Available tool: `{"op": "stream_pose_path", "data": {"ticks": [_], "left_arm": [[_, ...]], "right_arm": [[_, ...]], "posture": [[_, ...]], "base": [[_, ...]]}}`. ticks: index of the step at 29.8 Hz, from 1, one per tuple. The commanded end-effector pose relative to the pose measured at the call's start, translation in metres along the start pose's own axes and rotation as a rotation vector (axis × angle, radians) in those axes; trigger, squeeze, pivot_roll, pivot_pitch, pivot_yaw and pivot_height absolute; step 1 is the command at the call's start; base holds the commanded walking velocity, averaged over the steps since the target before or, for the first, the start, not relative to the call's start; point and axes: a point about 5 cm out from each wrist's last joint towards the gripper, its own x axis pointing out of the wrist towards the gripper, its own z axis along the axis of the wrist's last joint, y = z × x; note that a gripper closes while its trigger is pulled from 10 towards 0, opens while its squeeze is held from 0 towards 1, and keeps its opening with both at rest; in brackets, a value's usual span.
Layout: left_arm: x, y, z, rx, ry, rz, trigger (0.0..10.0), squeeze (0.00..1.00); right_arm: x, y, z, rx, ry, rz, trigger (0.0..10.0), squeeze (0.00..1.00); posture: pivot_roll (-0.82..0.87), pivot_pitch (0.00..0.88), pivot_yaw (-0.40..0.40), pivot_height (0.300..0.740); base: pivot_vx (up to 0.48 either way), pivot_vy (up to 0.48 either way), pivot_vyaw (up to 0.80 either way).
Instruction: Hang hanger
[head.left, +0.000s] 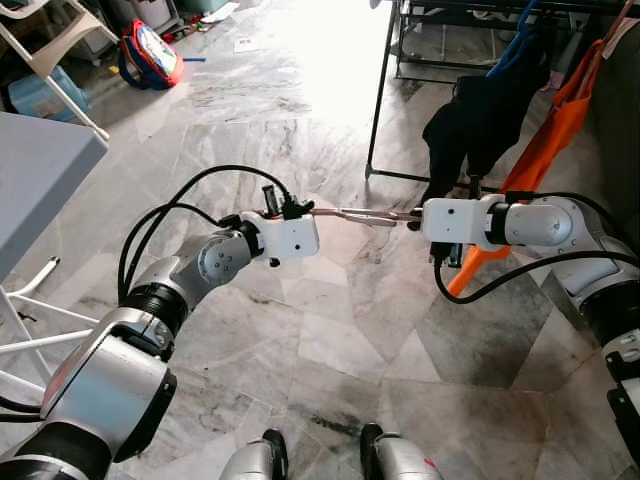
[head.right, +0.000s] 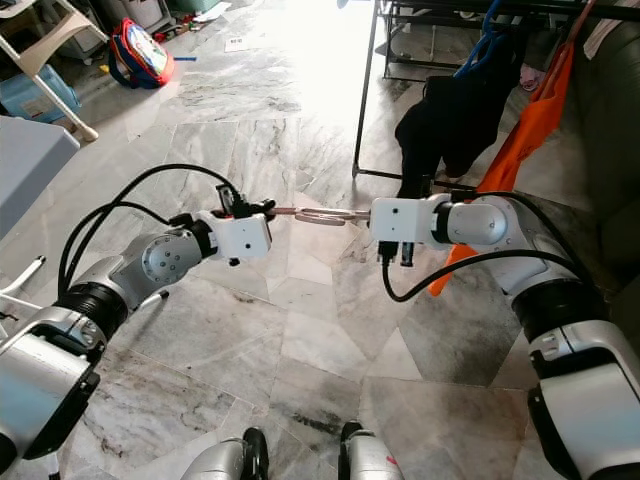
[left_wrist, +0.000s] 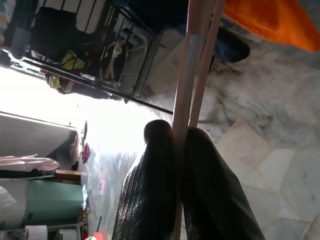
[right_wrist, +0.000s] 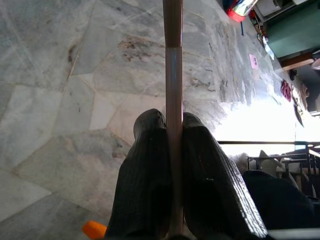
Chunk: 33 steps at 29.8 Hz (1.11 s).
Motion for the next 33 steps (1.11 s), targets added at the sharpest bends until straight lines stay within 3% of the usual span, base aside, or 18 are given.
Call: {"op": "stream_pose_path", "data": {"ticks": [1, 5, 6, 7, 8, 11, 18, 22, 25, 29, 33], "left_arm": [[-0.003, 0.024, -0.006, 0.018, 0.035, 0.114, 10.0, 0.00], [-0.002, 0.028, -0.005, 0.011, 0.038, 0.155, 10.0, 0.00], [-0.002, 0.028, -0.005, 0.003, 0.037, 0.156, 10.0, 0.54], [-0.002, 0.028, -0.005, -0.002, 0.036, 0.155, 10.0, 0.54], [-0.002, 0.028, -0.005, -0.009, 0.034, 0.155, 10.0, 1.00], [-0.002, 0.028, -0.005, -0.031, 0.032, 0.153, 10.0, 1.00], [-0.003, 0.032, -0.005, 0.027, 0.034, 0.219, 10.0, 1.00], [-0.004, 0.038, -0.002, 0.015, 0.002, 0.264, 10.0, 1.00], [-0.004, 0.028, 0.004, -0.067, -0.079, 0.172, 10.0, 1.00], [-0.009, -0.001, 0.003, -0.091, -0.115, -0.004, 10.0, 1.00], [-0.015, -0.014, -0.002, -0.090, -0.111, -0.077, 10.0, 1.00]], "right_arm": [[0.001, 0.005, -0.002, 0.000, 0.003, 0.029, 0.0, 0.00], [0.000, 0.001, -0.003, 0.000, 0.005, -0.007, 0.0, 0.00], [0.000, 0.001, -0.003, 0.000, 0.006, -0.009, 0.0, 0.00], [0.000, 0.002, -0.003, 0.000, 0.006, -0.009, 0.0, 0.00], [0.000, 0.002, -0.003, 0.001, 0.006, -0.009, 0.0, 0.00], [0.001, 0.003, -0.004, 0.002, 0.006, -0.009, 0.0, 0.00], [0.002, 0.008, -0.005, 0.011, 0.007, -0.011, 0.0, 0.00], [0.005, 0.014, -0.006, 0.028, 0.004, -0.001, 0.0, 0.00], [0.008, 0.019, -0.008, 0.049, 0.005, -0.007, 0.0, 0.00], [0.012, 0.028, -0.011, 0.065, 0.011, -0.005, 0.0, 0.00], [0.012, 0.031, -0.011, 0.070, 0.008, -0.005, 0.0, 0.00]], "posture": [[-0.08, 0.241, 0.086, 0.740], [-0.08, 0.240, 0.087, 0.740], [-0.08, 0.239, 0.087, 0.740], [-0.08, 0.239, 0.087, 0.740], [-0.08, 0.239, 0.088, 0.740], [-0.08, 0.238, 0.089, 0.740], [-0.08, 0.237, 0.086, 0.740], [-0.08, 0.237, 0.084, 0.740], [-0.08, 0.237, 0.080, 0.740], [-0.08, 0.237, 0.082, 0.740], [-0.08, 0.236, 0.084, 0.740]], "base": [[0.000, 0.000, 0.00], [0.000, 0.000, 0.00], [0.000, 0.000, 0.00], [0.000, 0.000, 0.00], [0.000, 0.000, 0.00], [0.000, 0.000, 0.00], [0.000, 0.000, 0.00], [0.000, 0.000, 0.00], [0.000, 0.000, 0.00], [0.000, 0.000, 0.00], [0.000, 0.000, 0.00]]}}
